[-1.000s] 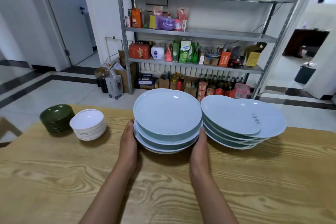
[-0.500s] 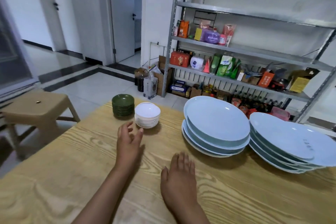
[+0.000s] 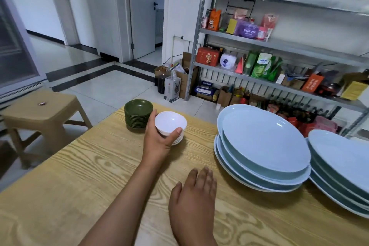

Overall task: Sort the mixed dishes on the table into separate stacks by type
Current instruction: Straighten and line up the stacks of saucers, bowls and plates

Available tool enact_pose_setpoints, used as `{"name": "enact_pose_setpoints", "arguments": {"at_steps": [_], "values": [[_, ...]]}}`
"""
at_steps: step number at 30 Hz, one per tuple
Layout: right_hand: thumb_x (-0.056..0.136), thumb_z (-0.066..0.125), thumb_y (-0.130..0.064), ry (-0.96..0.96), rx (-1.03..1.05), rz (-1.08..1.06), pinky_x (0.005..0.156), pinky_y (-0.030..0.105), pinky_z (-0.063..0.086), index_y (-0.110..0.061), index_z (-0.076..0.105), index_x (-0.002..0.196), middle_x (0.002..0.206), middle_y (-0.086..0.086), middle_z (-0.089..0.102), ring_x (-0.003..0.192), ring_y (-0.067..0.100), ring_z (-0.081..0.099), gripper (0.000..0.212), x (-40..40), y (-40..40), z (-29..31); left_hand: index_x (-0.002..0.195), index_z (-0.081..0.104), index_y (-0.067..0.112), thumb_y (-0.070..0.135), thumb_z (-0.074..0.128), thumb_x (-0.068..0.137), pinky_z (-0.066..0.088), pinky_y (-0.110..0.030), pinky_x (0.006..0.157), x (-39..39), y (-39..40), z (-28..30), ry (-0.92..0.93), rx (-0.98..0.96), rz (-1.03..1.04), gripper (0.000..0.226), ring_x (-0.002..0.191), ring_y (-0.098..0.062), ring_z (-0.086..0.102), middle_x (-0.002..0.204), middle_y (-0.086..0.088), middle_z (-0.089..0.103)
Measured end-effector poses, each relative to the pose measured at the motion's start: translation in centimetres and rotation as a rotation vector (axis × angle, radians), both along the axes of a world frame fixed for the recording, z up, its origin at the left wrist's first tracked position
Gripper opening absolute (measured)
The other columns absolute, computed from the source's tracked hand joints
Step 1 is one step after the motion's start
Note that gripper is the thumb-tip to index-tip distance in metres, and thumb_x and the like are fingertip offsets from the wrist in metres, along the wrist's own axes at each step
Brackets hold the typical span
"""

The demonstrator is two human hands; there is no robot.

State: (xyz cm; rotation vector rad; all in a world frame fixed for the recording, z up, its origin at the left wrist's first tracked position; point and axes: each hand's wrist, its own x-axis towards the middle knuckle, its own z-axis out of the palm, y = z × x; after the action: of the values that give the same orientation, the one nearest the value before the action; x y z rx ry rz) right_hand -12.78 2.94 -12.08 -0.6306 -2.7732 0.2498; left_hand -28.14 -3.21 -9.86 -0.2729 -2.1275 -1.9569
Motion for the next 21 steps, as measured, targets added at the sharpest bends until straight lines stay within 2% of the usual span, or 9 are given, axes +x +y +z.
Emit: {"name": "enact_pose_setpoints", "arguments": {"at_steps": [7,11,13,16,21], "values": [[0.076,0.039,-0.035,0.043,0.005,-0.028,0.105,0.052,0.026,0.008,0.064,0.114,0.124,0.033,0.058,0.121,0.045,0.054,0.062,-0.4,-0.1,-0.1,0.141,0.036,0.017,0.063,0.074,0.055,0.037,-0.030,0.108,-1.7,0.6,-0.6,0.028,-0.044,-0.003,0.105,0.126,-0.013,0.044,0.140,0.001,0.044],[0.077,0.039,-0.035,0.046,-0.004,-0.035,0.106,0.052,0.025,0.008,0.063,0.116,0.126,0.033,0.057,0.123,0.045,0.052,0.062,-0.1,-0.1,0.1,0.139,0.037,0.018,0.061,0.073,0.054,0.035,-0.006,0.093,-1.7,1.7,-0.6,0.035,-0.049,-0.105,0.102,0.119,-0.010,0.046,0.133,0.002,0.046],[0.077,0.040,-0.035,0.056,-0.003,-0.039,0.106,0.052,0.025,0.007,0.063,0.117,0.126,0.033,0.057,0.123,0.045,0.052,0.062,-0.1,-0.1,0.2,0.137,0.036,0.021,0.060,0.074,0.056,0.034,0.000,0.087,-1.3,2.4,-0.4,0.035,-0.034,-0.151,0.097,0.116,-0.008,0.047,0.128,0.005,0.047],[0.076,0.040,-0.034,0.054,-0.012,-0.044,0.106,0.053,0.026,0.007,0.064,0.115,0.126,0.032,0.057,0.122,0.045,0.052,0.062,0.0,-0.2,0.2,0.129,0.035,0.030,0.049,0.078,0.063,0.035,0.001,0.081,-0.8,3.8,-0.2,0.011,-0.007,-0.209,0.082,0.110,-0.006,0.049,0.119,0.020,0.048],[0.073,0.040,-0.034,0.055,-0.008,-0.041,0.104,0.053,0.027,0.007,0.066,0.112,0.123,0.033,0.059,0.118,0.045,0.055,0.062,-0.2,-0.3,0.3,0.131,0.034,0.033,0.047,0.077,0.066,0.038,-0.002,0.080,-0.9,5.8,0.0,-0.011,-0.014,-0.306,0.079,0.112,-0.007,0.050,0.124,0.011,0.049]]}}
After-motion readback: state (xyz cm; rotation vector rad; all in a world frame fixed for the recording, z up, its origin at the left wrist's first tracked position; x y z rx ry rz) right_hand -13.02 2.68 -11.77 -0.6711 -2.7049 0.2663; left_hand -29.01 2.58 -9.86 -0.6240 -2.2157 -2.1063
